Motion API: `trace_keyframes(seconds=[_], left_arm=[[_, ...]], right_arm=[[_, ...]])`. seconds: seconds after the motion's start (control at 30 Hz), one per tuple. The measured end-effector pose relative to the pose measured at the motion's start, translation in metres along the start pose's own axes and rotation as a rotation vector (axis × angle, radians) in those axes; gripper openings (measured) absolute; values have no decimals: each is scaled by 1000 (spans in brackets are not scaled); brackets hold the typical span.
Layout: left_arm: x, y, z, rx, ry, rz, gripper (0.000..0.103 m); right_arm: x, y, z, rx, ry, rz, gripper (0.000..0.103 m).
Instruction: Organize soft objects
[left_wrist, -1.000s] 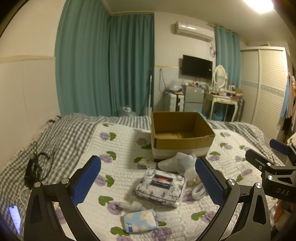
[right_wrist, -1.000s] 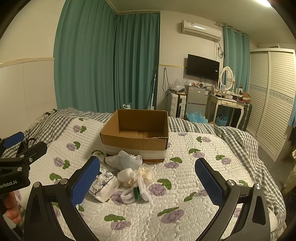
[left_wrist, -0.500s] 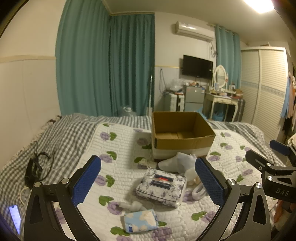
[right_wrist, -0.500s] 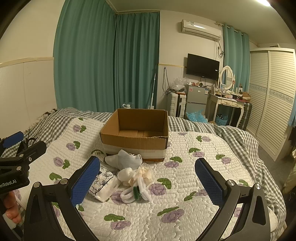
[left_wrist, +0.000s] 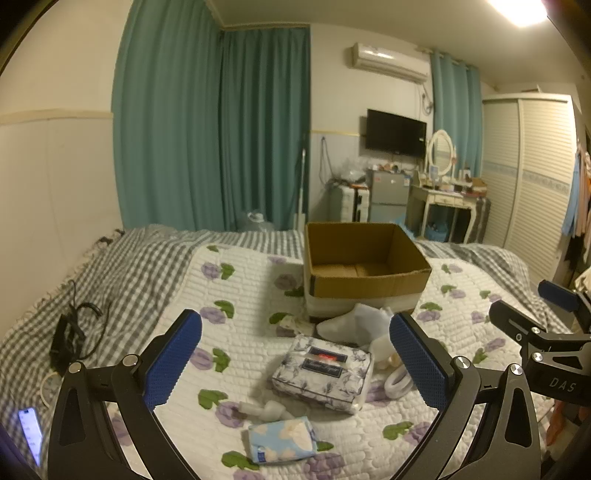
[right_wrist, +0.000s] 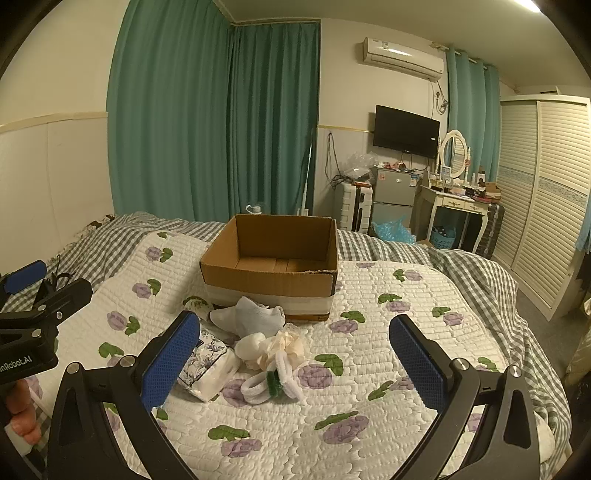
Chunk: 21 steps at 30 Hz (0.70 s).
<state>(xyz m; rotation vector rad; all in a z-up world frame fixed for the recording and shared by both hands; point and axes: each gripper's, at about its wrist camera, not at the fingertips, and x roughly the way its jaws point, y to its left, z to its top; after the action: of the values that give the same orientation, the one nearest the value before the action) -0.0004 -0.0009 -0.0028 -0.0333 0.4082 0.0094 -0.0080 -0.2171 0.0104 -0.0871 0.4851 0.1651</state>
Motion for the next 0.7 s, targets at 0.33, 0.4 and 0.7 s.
trace_keyframes(seconds=[0.33,0.4,0.7], left_arm=[[-1,1,0,1,1,3,103],[-1,1,0,1,1,3,103],[-1,2,0,1,2,4,103]], right_arm=[[2,0,-4,-1,3,1,103],[2,0,-3,-1,3,0,103],[2,0,-2,-1,5,1,103]])
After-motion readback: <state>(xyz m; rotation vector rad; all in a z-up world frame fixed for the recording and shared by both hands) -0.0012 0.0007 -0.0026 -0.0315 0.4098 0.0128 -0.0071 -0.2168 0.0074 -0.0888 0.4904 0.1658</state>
